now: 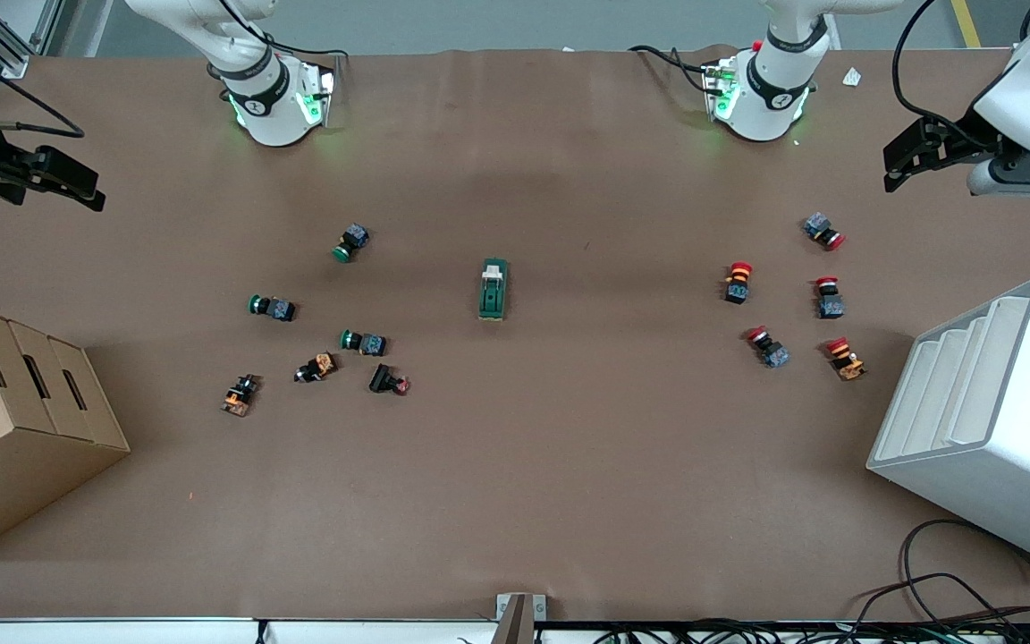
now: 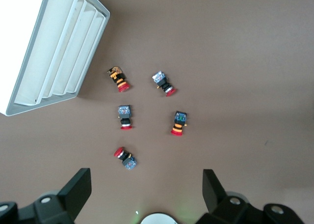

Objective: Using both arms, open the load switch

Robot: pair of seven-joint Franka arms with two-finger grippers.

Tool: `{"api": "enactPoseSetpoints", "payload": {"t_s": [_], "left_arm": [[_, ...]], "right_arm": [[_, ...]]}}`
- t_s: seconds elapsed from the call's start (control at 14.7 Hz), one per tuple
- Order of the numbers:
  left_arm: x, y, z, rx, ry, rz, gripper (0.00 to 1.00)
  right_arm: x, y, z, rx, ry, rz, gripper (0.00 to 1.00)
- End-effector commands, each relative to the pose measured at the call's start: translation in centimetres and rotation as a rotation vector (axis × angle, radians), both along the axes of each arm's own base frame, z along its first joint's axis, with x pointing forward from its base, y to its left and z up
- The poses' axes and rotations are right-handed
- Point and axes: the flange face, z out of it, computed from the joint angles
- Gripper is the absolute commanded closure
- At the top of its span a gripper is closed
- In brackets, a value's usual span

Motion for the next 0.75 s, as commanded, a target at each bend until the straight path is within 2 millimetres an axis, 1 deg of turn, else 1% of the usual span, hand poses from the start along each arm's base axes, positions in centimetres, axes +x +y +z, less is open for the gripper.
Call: {"api": "enactPoseSetpoints", "payload": {"t_s": [0.0,0.2,0.48,0.68], "left_arm": [[-1.0,0.6,0.0,-0.023,-0.032,0.005,0.0],[-0.5,0.5,0.3,-0.038,-0.051,0.003,0.0],[0.0,0.6,0.5,-0.035,-0.056,0.001,0.0],[0.1,0.4,0.7,-0.039,-0.057,-0.004,0.0]], "right_arm": [[-1.4,-1.0,0.8,0.047,-0.029,-0.021,0.0],[-1.7,-1.1,1.1,0.051,-0.052,-0.02,0.0],[-1.8,-1.0,1.1,0.035,-0.06,-0.008,0.0],[-2.0,-0.8,1.2,0.0,-0.06,0.002,0.0]]}}
